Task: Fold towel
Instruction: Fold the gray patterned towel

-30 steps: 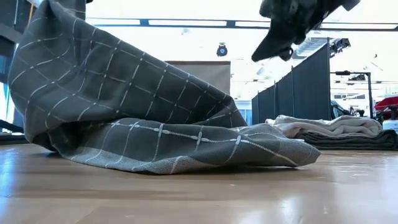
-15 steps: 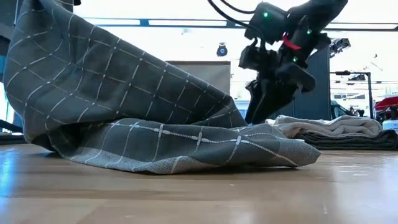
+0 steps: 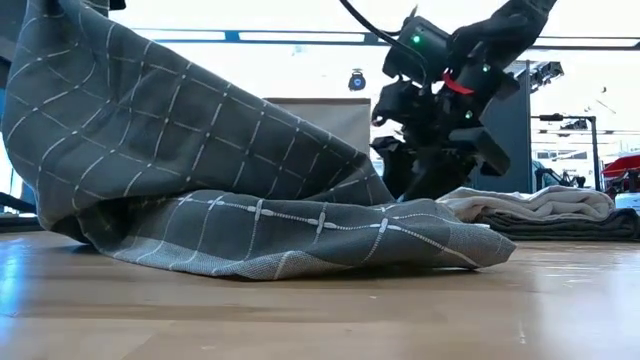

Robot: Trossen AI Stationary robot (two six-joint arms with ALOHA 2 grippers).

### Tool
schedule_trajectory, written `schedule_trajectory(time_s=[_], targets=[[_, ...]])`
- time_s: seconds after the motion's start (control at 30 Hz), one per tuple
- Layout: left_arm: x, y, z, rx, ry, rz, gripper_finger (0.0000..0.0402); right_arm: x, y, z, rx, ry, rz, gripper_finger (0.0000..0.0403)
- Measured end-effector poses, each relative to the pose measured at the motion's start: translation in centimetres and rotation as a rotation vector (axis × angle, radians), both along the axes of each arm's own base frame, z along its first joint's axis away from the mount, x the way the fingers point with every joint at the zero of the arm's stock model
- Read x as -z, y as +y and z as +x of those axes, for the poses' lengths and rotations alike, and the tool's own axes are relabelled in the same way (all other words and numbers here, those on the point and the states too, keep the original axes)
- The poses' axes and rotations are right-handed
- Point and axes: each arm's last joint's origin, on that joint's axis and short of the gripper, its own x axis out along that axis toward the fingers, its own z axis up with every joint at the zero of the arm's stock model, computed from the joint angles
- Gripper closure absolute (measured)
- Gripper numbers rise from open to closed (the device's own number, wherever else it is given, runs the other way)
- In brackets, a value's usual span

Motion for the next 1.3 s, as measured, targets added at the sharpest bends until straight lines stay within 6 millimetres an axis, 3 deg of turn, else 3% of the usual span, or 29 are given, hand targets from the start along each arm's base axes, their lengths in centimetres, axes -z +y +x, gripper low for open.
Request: schedule_trajectory(time_s=[0.27, 0.5, 0.73, 0.83, 1.03, 1.17, 1.3], targets=[[0.0, 0.0, 0.0, -0.004, -0.001, 0.008, 0.0401, 2.9, 0.0, 0.4, -0.022, 0.085, 0.0, 0.0226], [0.0, 0.1, 0.0, -0.002, -0.008, 0.026, 0.0401, 3.2, -0.3, 0.2, 0.151, 0.127, 0.091, 0.0385], [0.0, 0.2, 0.1, 0.026, -0.032, 0.094, 0.0401, 1.9, -0.4, -0.2, 0.307, 0.115, 0.169, 0.0402], [0.0, 0.3, 0.1, 0.032, -0.041, 0.117, 0.0401, -0.3, -0.2, -0.7, 0.352, 0.059, 0.167, 0.0402], [-0.4, 0.5, 0.0, -0.015, -0.063, 0.159, 0.0401, -7.3, 0.8, -2.6, 0.432, -0.156, 0.18, 0.0403], [-2.7, 0.9, -0.6, -0.106, -0.12, 0.177, 0.0401, -12.0, 2.1, -5.0, 0.468, -0.341, 0.231, 0.0403], [-6.6, 1.6, -1.5, -0.152, -0.304, 0.282, 0.0401, -16.9, 3.6, -7.1, 0.499, -0.497, 0.264, 0.0403]])
